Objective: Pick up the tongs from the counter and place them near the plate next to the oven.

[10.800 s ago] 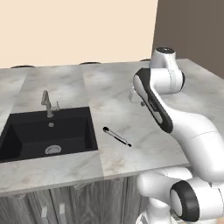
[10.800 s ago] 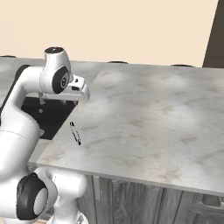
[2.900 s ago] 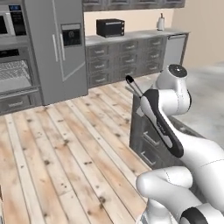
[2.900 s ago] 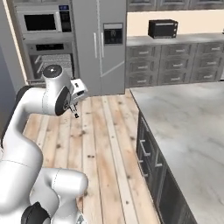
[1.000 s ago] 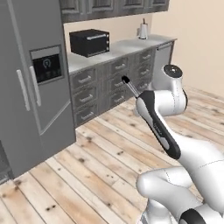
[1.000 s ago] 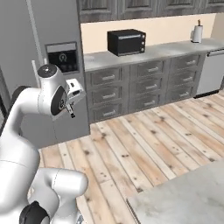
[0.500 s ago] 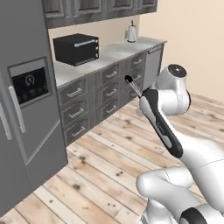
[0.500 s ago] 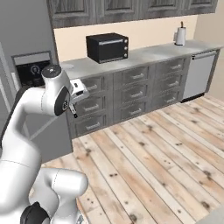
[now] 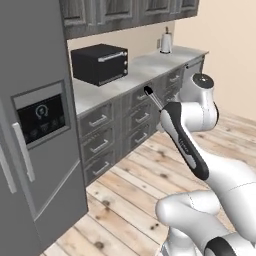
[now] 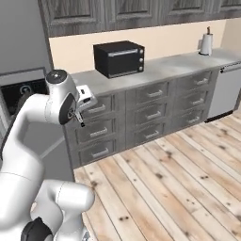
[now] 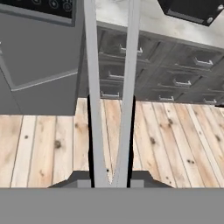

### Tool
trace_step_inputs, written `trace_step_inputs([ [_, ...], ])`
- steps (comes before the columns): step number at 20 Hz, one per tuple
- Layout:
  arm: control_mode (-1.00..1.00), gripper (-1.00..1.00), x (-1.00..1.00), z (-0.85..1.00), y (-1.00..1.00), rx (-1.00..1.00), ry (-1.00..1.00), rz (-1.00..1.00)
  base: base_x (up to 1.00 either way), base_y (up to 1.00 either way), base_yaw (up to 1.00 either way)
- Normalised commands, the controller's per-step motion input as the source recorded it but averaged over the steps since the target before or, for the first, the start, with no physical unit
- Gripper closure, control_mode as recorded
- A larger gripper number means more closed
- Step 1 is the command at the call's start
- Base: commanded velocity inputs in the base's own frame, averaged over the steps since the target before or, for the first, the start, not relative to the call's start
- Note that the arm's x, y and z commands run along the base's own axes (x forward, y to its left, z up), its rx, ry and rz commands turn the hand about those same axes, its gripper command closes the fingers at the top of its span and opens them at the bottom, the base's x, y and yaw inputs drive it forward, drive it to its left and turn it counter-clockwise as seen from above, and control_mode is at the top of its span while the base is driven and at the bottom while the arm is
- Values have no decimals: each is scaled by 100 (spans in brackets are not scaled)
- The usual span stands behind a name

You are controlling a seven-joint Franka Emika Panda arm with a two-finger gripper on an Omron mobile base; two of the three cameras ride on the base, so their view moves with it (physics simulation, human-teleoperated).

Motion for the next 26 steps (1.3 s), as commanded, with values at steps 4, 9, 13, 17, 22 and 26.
trace_step_inputs([
  [4, 100, 100, 0, 0, 0, 0, 0, 0, 100, -37, 27],
  [9, 100, 100, 0, 0, 0, 0, 0, 0, 100, -35, 34],
  [13, 100, 100, 0, 0, 0, 0, 0, 0, 100, -26, 39],
  [17, 100, 100, 0, 0, 0, 0, 0, 0, 100, -21, 43],
  [22, 100, 100, 0, 0, 0, 0, 0, 0, 100, -31, 43],
  [26, 100, 100, 0, 0, 0, 0, 0, 0, 100, -36, 41],
])
